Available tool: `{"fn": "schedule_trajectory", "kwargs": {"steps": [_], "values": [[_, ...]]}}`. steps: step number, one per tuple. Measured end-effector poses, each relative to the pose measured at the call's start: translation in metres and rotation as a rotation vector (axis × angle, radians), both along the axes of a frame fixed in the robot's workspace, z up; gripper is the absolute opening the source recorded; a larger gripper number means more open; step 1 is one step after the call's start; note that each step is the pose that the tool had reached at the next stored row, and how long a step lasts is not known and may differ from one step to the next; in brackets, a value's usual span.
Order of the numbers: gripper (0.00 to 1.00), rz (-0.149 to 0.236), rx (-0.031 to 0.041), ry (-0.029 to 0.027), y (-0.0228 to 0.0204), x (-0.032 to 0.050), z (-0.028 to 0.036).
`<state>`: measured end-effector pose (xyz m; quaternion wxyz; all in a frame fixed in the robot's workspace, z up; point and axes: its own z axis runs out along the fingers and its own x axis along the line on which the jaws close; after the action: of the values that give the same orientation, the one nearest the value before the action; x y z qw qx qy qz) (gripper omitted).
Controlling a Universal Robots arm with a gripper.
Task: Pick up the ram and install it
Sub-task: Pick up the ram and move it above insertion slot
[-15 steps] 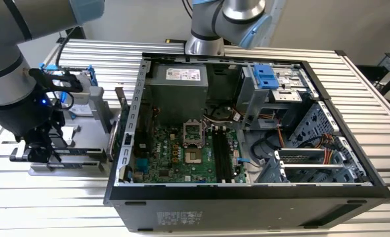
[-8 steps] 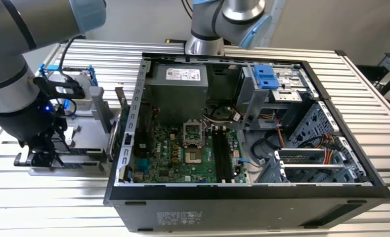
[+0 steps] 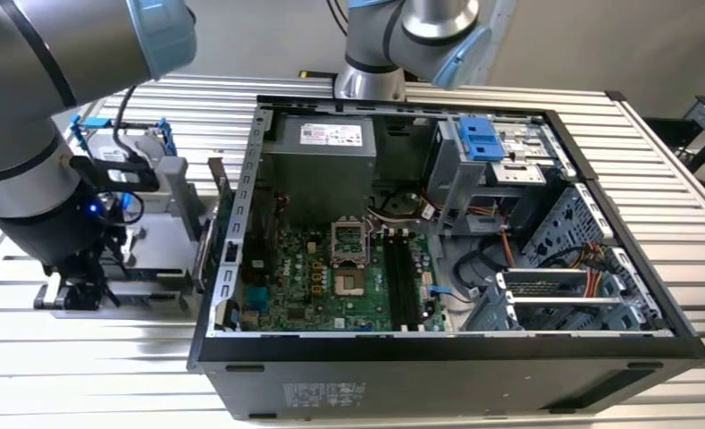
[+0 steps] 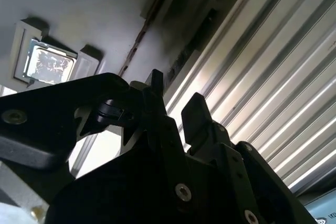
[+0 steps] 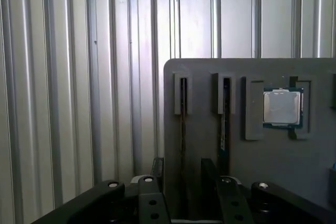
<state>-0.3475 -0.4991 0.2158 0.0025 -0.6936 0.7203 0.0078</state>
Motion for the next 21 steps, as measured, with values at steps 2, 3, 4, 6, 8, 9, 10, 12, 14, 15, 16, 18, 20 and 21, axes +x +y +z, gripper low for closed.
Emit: {"fn": "schedule_trajectory", "kwargs": {"steps": [2, 3, 4, 6, 8, 9, 10, 12, 14, 15, 16, 18, 20, 21], "values": [[1.00, -0.005, 0.0000, 0.0001, 0.0000, 0.0002, -0.0036], [1.00, -0.008, 0.0000, 0.0000, 0.0000, 0.0002, -0.0055], [1.00, -0.010, 0.0002, -0.0001, 0.0000, 0.0003, -0.0073], [1.00, -0.013, 0.0001, -0.0001, 0.0000, 0.0003, -0.0112], [1.00, -0.014, 0.0001, -0.0001, 0.0000, 0.0003, -0.0146], [1.00, -0.014, 0.0001, -0.0001, 0.0000, 0.0003, -0.0165], [1.00, -0.014, 0.0001, 0.0000, 0.0000, 0.0003, -0.0182], [1.00, -0.013, 0.0002, -0.0002, 0.0002, 0.0003, -0.0212], [1.00, -0.007, 0.0001, -0.0008, 0.0008, 0.0003, -0.0223], [1.00, -0.002, 0.0000, -0.0009, 0.0011, 0.0003, -0.0226], [1.00, 0.004, 0.0001, -0.0010, 0.0013, 0.0004, -0.0228], [1.00, 0.020, 0.0000, -0.0010, 0.0014, 0.0003, -0.0229], [1.00, 0.028, 0.0001, -0.0011, 0.0015, 0.0003, -0.0229], [1.00, 0.029, 0.0001, -0.0010, 0.0016, 0.0003, -0.0229]]}}
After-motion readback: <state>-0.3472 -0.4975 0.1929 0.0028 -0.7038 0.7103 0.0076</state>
